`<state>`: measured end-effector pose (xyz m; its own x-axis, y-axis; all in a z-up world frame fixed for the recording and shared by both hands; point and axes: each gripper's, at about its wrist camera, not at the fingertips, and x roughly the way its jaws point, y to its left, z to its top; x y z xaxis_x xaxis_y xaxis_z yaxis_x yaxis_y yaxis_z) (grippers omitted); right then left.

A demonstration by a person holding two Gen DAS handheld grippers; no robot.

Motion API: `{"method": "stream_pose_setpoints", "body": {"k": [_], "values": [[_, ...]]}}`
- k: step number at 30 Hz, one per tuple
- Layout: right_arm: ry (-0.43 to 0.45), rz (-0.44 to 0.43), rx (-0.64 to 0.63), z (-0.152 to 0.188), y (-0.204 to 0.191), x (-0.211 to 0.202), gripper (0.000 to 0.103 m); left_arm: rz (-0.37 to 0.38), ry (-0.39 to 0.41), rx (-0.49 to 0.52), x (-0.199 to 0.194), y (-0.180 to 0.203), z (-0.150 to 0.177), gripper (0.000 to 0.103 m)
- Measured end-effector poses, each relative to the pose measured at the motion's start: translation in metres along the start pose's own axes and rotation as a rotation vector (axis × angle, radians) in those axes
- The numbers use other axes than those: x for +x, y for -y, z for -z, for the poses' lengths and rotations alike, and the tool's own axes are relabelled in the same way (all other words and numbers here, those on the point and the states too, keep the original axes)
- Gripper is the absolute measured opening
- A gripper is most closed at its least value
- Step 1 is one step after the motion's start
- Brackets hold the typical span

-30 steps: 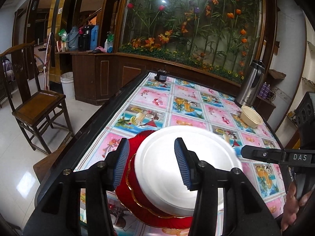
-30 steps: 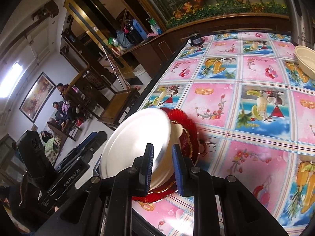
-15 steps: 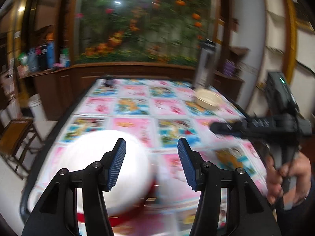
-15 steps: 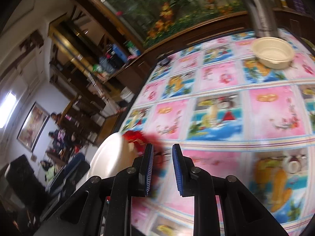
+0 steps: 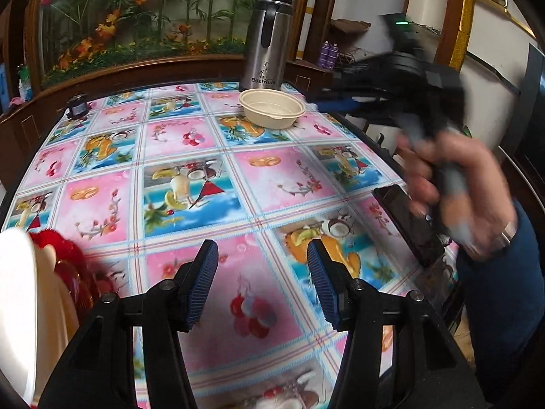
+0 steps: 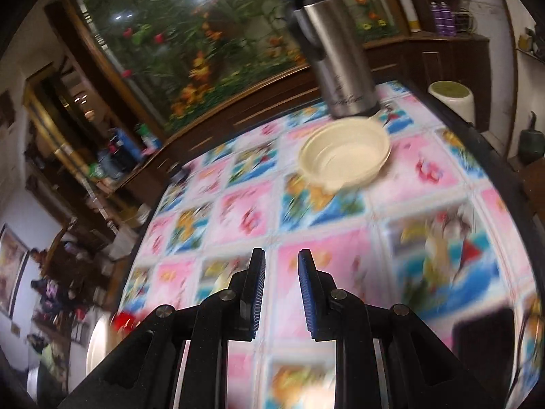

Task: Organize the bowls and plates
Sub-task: 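Withdraw the left tool while the right tool reaches for and grasps the beige bowl, then lift the beige bowl with the right tool toward the left tool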

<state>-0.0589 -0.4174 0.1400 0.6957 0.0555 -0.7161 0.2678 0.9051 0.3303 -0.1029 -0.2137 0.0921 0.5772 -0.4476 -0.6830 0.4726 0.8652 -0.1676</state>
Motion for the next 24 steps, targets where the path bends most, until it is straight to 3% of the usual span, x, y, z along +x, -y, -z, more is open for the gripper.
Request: {"method": "stream_pose_setpoints", "body": {"k": [8, 12, 15, 19, 24], "values": [[-0.041, 0.131, -0.023, -0.072, 0.018, 0.106, 0.022, -0.044, -0.002, -0.009, 0.008, -0.013, -0.006, 0.053], [-0.124, 0.156, -0.021, -0.086, 0.030, 0.149, 0.022, -0.038, -0.014, -0.015, 0.012, -0.017, -0.006, 0.053], [-0.207, 0.101, 0.017, -0.078, 0.036, 0.158, 0.022, -0.025, -0.015, -0.021, 0.012, -0.017, -0.005, 0.053], [-0.291, 0.016, 0.000, -0.056, 0.023, 0.139, 0.023, -0.018, -0.007, -0.020, 0.009, -0.015, -0.003, 0.053], [-0.430, -0.077, -0.157, 0.005, -0.011, 0.094, 0.028, -0.002, 0.010, -0.032, -0.004, -0.013, 0.004, 0.053]]}}
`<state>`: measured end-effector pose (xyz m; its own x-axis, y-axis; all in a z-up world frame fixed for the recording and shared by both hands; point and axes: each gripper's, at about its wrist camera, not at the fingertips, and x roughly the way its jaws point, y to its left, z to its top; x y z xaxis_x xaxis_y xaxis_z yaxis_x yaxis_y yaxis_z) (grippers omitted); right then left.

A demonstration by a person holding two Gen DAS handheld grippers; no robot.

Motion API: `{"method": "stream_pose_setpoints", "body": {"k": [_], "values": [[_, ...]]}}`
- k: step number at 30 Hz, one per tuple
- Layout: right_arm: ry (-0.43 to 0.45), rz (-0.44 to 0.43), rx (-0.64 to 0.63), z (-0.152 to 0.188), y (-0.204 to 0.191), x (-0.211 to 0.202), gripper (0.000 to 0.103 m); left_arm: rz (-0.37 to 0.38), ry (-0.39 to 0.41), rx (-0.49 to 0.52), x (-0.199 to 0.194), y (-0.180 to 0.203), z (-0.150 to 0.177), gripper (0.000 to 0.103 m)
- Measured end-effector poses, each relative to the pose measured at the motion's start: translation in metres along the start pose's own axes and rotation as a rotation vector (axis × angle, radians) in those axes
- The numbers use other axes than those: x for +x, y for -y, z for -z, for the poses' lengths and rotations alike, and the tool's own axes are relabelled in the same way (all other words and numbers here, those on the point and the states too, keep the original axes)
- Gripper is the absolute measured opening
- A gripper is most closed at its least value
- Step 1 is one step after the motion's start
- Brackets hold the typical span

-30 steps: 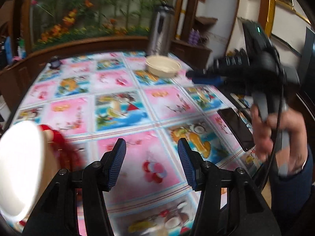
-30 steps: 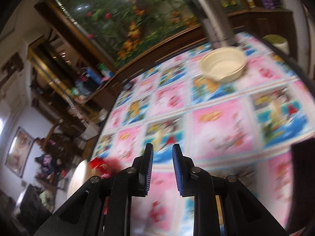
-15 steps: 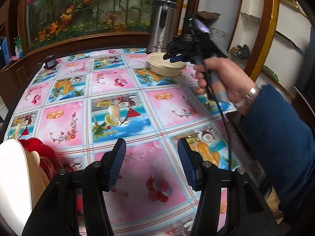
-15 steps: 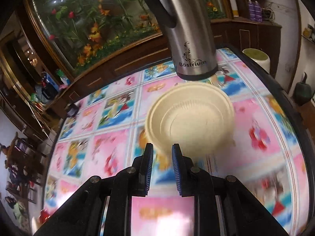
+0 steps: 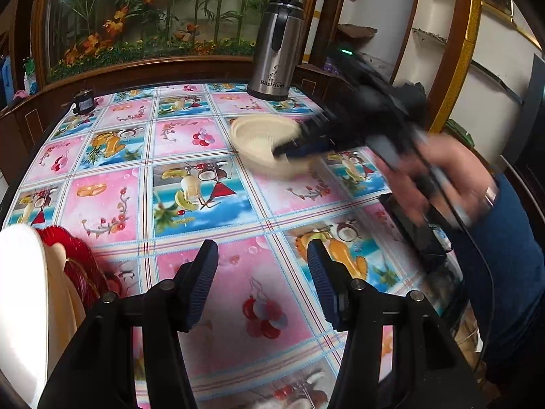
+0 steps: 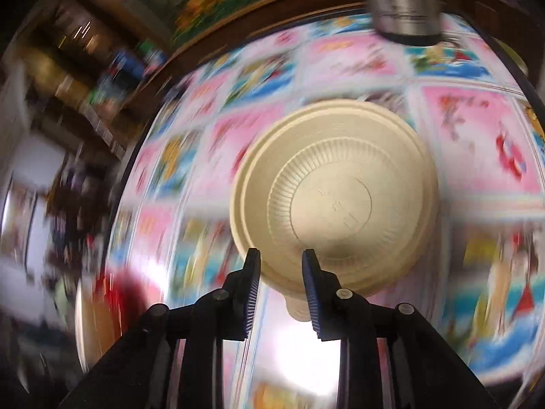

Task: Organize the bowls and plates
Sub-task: 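Lift the beige bowl with the right tool toward the left tool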

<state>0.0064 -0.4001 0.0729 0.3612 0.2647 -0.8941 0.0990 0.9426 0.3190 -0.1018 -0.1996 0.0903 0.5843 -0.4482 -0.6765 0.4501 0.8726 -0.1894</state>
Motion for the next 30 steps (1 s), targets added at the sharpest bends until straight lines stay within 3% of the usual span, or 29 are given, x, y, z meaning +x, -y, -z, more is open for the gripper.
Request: {"method": "stream_pose_setpoints", "body": {"k": [4, 7, 9, 12, 16, 20, 23, 27, 30], "values": [[-0.002, -0.015, -0.163, 0.072, -0.040, -0.035, 0.029, -0.009, 0.009, 0.005, -0.010, 0.001, 0.005, 0.053], [0.173, 0.020, -0.201, 0.113, -0.056, -0.083, 0.031, -0.017, 0.012, -0.003, -0.014, 0.002, 0.004, 0.053], [0.291, 0.088, -0.150, 0.134, -0.055, -0.111, 0.047, -0.009, 0.013, -0.010, -0.015, 0.002, 0.001, 0.053], [0.376, 0.021, 0.034, 0.158, -0.033, -0.122, 0.054, 0.022, 0.010, -0.039, -0.015, 0.000, -0.004, 0.053], [0.356, 0.001, 0.185, 0.169, -0.007, -0.099, 0.051, 0.024, 0.018, -0.037, -0.019, 0.005, -0.005, 0.053], [0.317, -0.074, 0.275, 0.171, 0.009, -0.081, 0.043, 0.023, 0.007, -0.030, -0.018, 0.008, -0.002, 0.053], [0.301, -0.070, 0.264, 0.171, 0.005, -0.072, 0.043, 0.017, -0.001, -0.030, -0.015, 0.006, -0.002, 0.053], [0.262, -0.060, 0.255, 0.164, 0.008, -0.058, 0.020, 0.017, -0.015, -0.025, -0.009, 0.005, -0.002, 0.053], [0.281, 0.003, 0.244, 0.156, 0.017, -0.061, 0.021, 0.016, -0.024, -0.027, -0.005, 0.005, -0.002, 0.053]]}}
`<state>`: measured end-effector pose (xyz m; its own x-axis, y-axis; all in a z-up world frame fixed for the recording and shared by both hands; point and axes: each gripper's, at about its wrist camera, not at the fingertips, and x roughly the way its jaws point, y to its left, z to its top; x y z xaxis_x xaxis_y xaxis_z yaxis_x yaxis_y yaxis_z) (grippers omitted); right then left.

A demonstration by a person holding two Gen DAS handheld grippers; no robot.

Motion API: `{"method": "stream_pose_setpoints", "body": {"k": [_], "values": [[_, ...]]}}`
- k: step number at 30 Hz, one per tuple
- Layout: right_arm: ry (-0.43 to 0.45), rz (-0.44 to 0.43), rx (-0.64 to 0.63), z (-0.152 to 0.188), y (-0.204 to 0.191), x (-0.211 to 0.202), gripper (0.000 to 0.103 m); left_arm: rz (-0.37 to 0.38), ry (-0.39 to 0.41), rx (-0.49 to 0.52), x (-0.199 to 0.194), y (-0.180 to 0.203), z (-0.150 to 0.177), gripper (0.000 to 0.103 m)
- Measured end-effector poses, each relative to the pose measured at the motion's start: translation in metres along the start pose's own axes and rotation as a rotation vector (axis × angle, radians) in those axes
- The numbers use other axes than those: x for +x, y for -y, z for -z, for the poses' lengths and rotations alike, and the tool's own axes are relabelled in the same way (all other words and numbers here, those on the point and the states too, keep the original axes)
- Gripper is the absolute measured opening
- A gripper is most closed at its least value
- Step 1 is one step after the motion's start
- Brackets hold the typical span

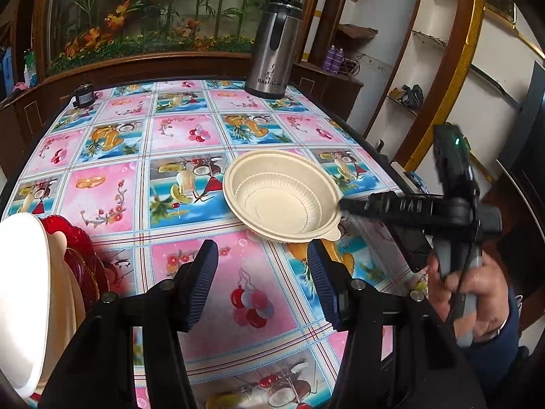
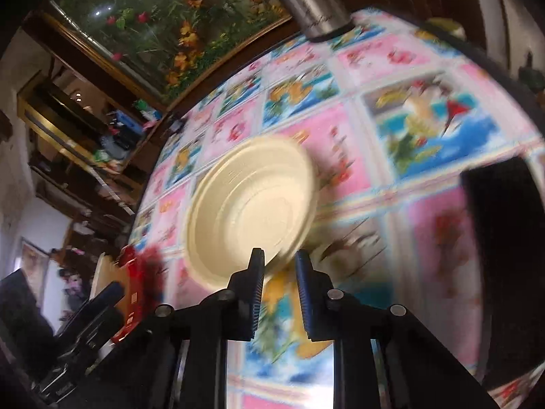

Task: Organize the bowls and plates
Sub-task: 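Lift the beige bowl with the right tool toward the left tool, then grasp the beige bowl rim with the left tool while the right tool releases it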

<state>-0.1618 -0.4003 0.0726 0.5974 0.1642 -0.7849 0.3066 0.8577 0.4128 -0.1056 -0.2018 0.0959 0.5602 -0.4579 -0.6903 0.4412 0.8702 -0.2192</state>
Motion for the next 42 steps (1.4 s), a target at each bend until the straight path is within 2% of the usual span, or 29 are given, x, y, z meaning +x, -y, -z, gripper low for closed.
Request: {"method": "stream_pose_setpoints", "body": {"k": [4, 7, 11, 13, 16, 20, 22, 23, 25, 26, 29, 33, 37, 38, 40, 42], "values": [[0.110, 0.092, -0.020, -0.012, 0.007, -0.016, 0.024, -0.002, -0.007, -0.007, 0.005, -0.001, -0.003, 0.053], [0.064, -0.028, 0.045, -0.007, 0.013, -0.014, 0.024, -0.004, -0.003, -0.018, 0.011, -0.001, -0.013, 0.053], [-0.002, -0.103, 0.100, 0.002, 0.013, 0.001, 0.030, -0.002, -0.006, -0.078, 0.029, -0.006, -0.036, 0.053], [-0.023, -0.117, 0.108, 0.007, 0.011, 0.006, 0.033, -0.035, -0.013, -0.090, 0.039, -0.008, -0.045, 0.053], [-0.046, -0.136, 0.099, 0.011, 0.008, 0.014, 0.033, -0.038, -0.032, -0.117, 0.054, -0.012, -0.052, 0.053], [-0.025, -0.070, 0.044, -0.003, 0.010, 0.013, 0.021, -0.032, -0.049, -0.131, 0.059, -0.015, -0.050, 0.053], [0.016, -0.011, 0.021, -0.014, 0.015, 0.007, 0.022, -0.033, -0.052, -0.131, 0.061, -0.015, -0.050, 0.053], [0.057, 0.023, -0.005, -0.021, 0.016, 0.001, 0.025, -0.032, -0.059, -0.135, 0.063, -0.015, -0.050, 0.053], [0.123, 0.094, -0.034, -0.028, 0.018, -0.009, 0.025, -0.030, -0.069, -0.136, 0.067, -0.015, -0.051, 0.053], [0.150, 0.098, -0.030, -0.029, 0.020, -0.015, 0.026, -0.022, -0.077, -0.130, 0.069, -0.014, -0.051, 0.053], [0.145, 0.032, 0.016, -0.025, 0.028, -0.022, 0.029, 0.001, -0.099, -0.134, 0.077, -0.011, -0.050, 0.053], [0.075, -0.067, 0.117, -0.014, 0.042, -0.016, 0.034, 0.046, -0.125, -0.173, 0.089, -0.015, -0.046, 0.053], [0.046, -0.104, 0.128, -0.004, 0.040, -0.009, 0.034, 0.050, -0.127, -0.174, 0.099, -0.017, -0.044, 0.053], [0.039, -0.111, 0.126, -0.002, 0.038, -0.008, 0.034, 0.046, -0.124, -0.177, 0.102, -0.017, -0.043, 0.051], [0.032, -0.107, 0.119, 0.001, 0.035, -0.006, 0.034, 0.050, -0.135, -0.174, 0.106, -0.018, -0.043, 0.041], [0.023, -0.108, 0.124, 0.002, 0.034, -0.002, 0.034, 0.045, -0.139, -0.159, 0.111, -0.016, -0.042, 0.025]]}}
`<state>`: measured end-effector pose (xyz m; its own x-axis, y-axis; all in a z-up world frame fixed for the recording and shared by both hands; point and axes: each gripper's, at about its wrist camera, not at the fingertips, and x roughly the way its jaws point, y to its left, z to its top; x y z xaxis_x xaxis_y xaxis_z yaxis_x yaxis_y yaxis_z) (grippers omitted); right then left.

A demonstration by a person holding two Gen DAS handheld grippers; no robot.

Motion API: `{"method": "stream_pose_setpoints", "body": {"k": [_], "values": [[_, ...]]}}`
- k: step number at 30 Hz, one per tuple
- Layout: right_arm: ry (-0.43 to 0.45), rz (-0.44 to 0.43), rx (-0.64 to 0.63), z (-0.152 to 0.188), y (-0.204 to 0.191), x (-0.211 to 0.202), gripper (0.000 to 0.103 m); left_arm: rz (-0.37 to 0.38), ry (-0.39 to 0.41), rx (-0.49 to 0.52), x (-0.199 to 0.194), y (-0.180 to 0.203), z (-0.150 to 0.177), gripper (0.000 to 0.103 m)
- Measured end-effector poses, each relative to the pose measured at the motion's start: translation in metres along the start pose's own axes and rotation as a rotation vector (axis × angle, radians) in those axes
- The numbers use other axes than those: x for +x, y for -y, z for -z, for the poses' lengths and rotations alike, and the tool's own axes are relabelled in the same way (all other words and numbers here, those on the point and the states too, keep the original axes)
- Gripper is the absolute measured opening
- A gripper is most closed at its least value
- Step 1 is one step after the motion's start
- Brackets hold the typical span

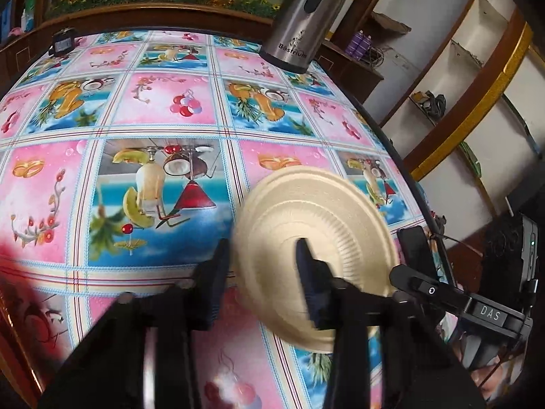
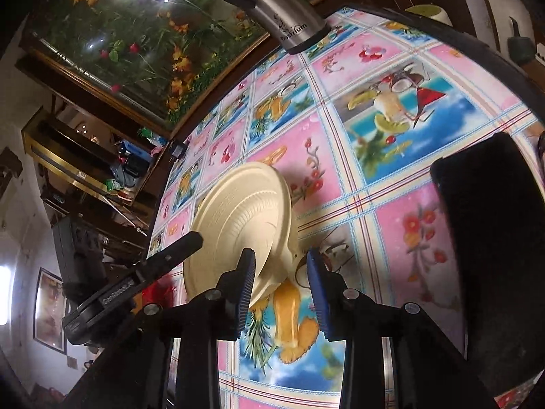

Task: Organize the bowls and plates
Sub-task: 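Grasp the beige bowl rim with the left tool while the right tool releases it, then carry the beige bowl with the left tool toward the plate stack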

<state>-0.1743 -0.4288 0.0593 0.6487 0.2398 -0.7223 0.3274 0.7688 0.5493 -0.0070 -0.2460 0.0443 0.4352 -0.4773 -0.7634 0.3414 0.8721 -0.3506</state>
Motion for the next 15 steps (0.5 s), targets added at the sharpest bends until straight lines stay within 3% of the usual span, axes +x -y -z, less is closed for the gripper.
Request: {"method": "stream_pose_setpoints", "body": {"k": [2, 5, 9, 15], "values": [[-0.003, 0.007, 0.002, 0.000, -0.001, 0.004, 0.034, -0.014, -0.010, 0.026, 0.006, 0.002, 0.002, 0.019], [-0.001, 0.008, -0.004, 0.003, -0.001, 0.009, 0.023, -0.034, -0.016, 0.060, 0.010, 0.005, 0.007, 0.018], [0.013, 0.003, -0.018, 0.006, -0.006, 0.004, 0.020, -0.099, 0.019, 0.144, 0.003, 0.016, 0.016, 0.018], [0.023, -0.015, -0.049, 0.008, -0.015, -0.010, 0.018, -0.120, 0.056, 0.175, -0.011, 0.020, 0.027, 0.018]]}}
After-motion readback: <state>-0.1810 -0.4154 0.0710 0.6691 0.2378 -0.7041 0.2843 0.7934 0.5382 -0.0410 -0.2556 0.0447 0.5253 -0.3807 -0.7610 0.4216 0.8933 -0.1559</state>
